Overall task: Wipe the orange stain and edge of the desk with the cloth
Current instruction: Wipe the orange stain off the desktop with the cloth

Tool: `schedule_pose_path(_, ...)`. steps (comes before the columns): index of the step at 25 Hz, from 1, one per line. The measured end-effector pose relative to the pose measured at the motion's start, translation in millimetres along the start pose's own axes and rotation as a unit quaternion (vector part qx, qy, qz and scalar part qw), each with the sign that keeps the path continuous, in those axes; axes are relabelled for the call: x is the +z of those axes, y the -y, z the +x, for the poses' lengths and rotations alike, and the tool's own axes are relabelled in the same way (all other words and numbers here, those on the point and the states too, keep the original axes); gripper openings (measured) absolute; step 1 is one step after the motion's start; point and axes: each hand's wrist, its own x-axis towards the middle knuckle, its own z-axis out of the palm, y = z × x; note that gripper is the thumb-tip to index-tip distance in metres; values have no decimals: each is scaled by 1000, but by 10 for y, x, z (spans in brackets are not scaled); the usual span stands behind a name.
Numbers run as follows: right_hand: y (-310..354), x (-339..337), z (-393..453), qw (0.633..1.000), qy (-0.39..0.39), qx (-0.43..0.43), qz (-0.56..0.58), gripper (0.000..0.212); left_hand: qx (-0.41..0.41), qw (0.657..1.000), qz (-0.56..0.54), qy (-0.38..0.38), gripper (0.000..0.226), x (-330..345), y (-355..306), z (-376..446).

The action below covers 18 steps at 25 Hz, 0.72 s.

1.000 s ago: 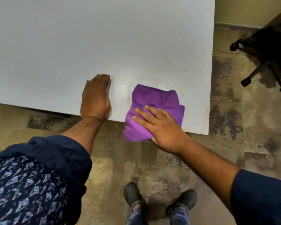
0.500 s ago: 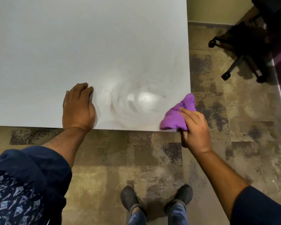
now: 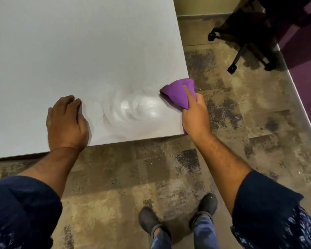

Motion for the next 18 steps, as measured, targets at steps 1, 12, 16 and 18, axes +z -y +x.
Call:
schedule_pose_path(1, -58, -35, -165, 1000, 5, 17, 14, 79, -1, 1000, 1, -1, 40, 0, -3, -2)
schedule_pose_path(12, 682, -172, -133, 991, -118, -53, -26, 44, -22, 1000, -5, 3, 41, 4, -8, 2)
schedule_pose_path(16, 1204, 580, 155, 968, 111, -150, -167, 62, -28, 1000, -11, -1, 44, 7, 30, 9)
schedule_pose_path(18, 1189, 766, 125, 948, 146, -202, -198, 67, -36, 999, -27, 2, 47, 18, 46, 5)
